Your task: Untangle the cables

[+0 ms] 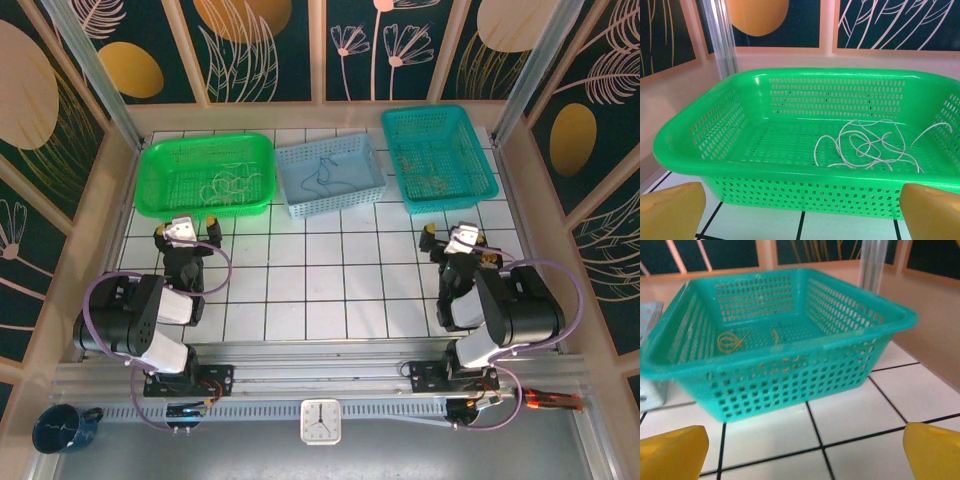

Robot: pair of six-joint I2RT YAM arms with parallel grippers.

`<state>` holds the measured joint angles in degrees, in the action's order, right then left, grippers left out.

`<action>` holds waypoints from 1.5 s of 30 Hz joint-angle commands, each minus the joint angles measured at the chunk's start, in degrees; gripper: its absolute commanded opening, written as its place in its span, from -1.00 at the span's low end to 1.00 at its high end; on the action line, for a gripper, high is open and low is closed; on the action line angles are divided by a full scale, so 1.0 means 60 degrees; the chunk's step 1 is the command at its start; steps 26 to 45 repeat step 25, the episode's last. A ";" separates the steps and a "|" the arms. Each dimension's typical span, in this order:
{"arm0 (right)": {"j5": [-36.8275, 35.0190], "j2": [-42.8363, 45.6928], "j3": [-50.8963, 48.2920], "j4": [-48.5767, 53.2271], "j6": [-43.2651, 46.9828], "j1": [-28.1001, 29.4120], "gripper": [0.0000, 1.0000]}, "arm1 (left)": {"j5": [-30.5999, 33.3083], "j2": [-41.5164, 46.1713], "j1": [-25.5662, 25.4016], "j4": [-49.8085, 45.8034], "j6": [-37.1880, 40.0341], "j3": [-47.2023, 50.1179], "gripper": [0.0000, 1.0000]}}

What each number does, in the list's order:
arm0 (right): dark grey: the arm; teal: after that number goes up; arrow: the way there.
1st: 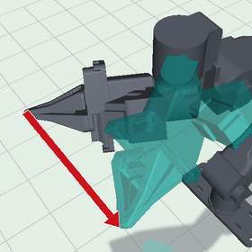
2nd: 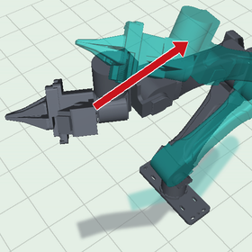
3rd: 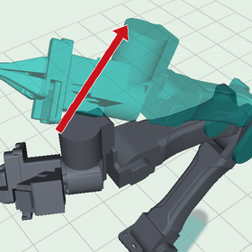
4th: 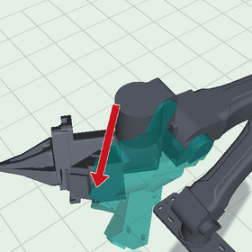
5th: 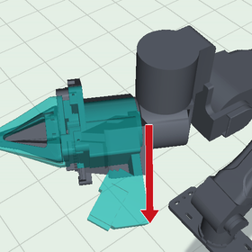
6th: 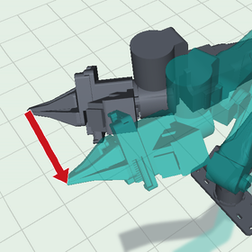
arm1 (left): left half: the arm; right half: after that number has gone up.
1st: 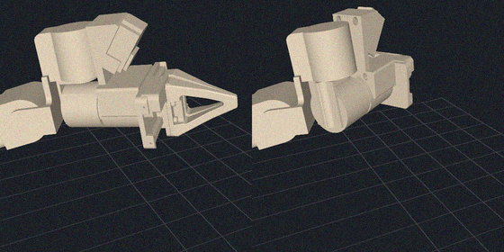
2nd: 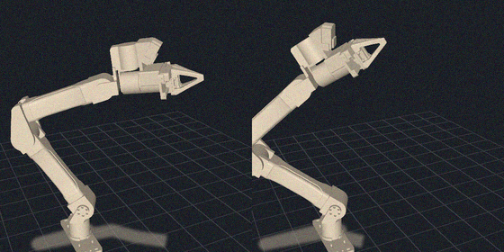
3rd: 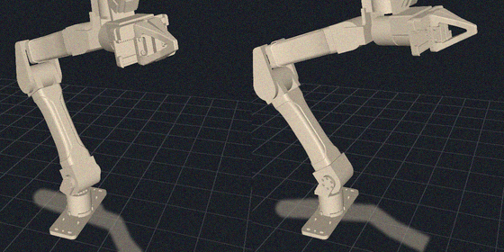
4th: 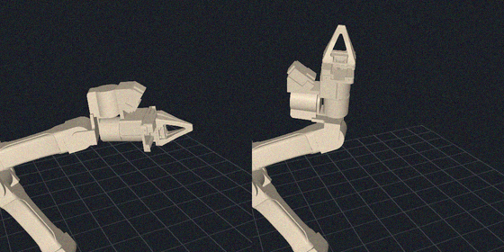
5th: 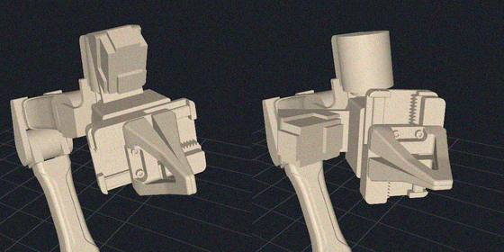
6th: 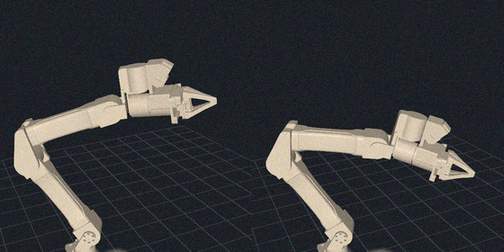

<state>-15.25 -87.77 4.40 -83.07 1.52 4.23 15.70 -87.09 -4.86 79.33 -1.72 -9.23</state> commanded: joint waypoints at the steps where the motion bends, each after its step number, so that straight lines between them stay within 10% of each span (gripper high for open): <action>1: 0.1125 -0.0518 0.0295 -0.1340 -0.0662 -0.0817 0.98 | 0.0076 -0.0077 0.0063 0.0076 -0.0117 -0.0195 0.98; 5: 0.1296 -0.0242 0.1206 0.0988 -0.0687 -0.0822 0.98 | 0.0134 -0.0062 0.0063 0.0254 -0.0097 -0.0108 0.98; 45: 0.1582 -0.0273 0.1157 0.0846 -0.0674 -0.0918 0.99 | 0.0135 -0.0068 0.0063 0.0274 -0.0110 -0.0102 0.98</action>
